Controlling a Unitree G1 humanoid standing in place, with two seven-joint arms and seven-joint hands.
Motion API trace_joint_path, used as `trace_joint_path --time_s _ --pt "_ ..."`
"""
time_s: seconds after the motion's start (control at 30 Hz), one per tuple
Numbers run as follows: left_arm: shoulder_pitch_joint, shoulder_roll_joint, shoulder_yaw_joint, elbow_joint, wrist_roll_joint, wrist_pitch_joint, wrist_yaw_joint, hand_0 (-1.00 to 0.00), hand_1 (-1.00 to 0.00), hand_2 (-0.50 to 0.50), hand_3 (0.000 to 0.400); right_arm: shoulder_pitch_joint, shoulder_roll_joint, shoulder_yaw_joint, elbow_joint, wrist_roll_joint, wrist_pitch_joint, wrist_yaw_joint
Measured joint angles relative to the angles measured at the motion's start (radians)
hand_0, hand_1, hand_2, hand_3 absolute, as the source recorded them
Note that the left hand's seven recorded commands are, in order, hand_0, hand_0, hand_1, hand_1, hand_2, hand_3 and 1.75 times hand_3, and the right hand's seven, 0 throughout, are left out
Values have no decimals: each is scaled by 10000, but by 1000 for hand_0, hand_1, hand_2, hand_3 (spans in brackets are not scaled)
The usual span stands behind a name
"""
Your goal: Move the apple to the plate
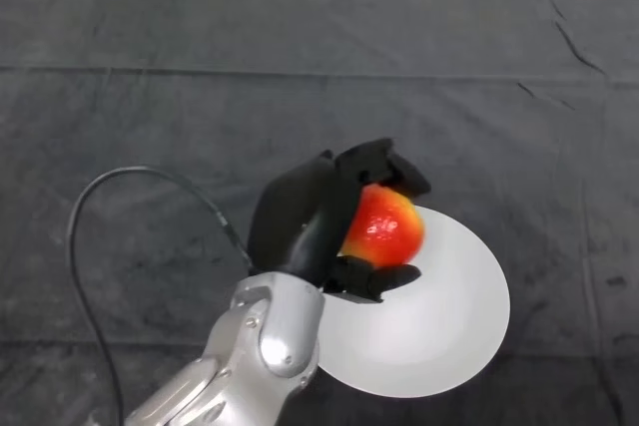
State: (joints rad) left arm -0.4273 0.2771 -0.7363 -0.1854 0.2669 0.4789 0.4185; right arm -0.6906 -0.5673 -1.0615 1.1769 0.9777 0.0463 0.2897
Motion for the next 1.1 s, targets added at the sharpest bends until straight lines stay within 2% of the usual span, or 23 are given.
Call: trace_joint_path --time_s 0.13,0.27,0.43,0.47,0.5,0.53,0.6,0.63,0.67,1.1 --pt "-343 -137 -394 674 -256 -201 148 -1000 -1000 0 400 0 0 -1 0 0 0 0" --pt "-384 -236 -724 1304 -493 -481 236 -1000 -1000 0 400 0 0 -1 0 0 0 0" --pt "-446 -235 -1155 1679 -642 -541 236 -1000 -1000 0 400 0 0 -1 0 0 0 0" --pt "-482 -236 -1232 1684 -656 -541 236 -769 -506 -131 307 0 0 -1 0 0 0 0" --pt "-521 -242 -1265 1684 -661 -541 235 -639 -278 -180 256 0 0 -1 0 0 0 0" --pt "-598 -240 -1282 1685 -662 -541 234 -439 0 -220 176 0 0 -1 0 0 0 0" --pt "-727 -230 -1288 1684 -664 -541 231 -251 0 -125 100 0 0 -2 0 0 0 0" --pt "-776 -208 -1288 1684 -664 -540 230 -51 0 -25 20 0 0 -2 0 0 0 0" --pt "-798 -171 -1288 1683 -664 -540 223 0 0 0 0 0 0 -2 0 0 0 0" --pt "-801 452 -1272 1407 -648 -338 -90 0 0 0 0 0 0 -3 0 0 -1 0"
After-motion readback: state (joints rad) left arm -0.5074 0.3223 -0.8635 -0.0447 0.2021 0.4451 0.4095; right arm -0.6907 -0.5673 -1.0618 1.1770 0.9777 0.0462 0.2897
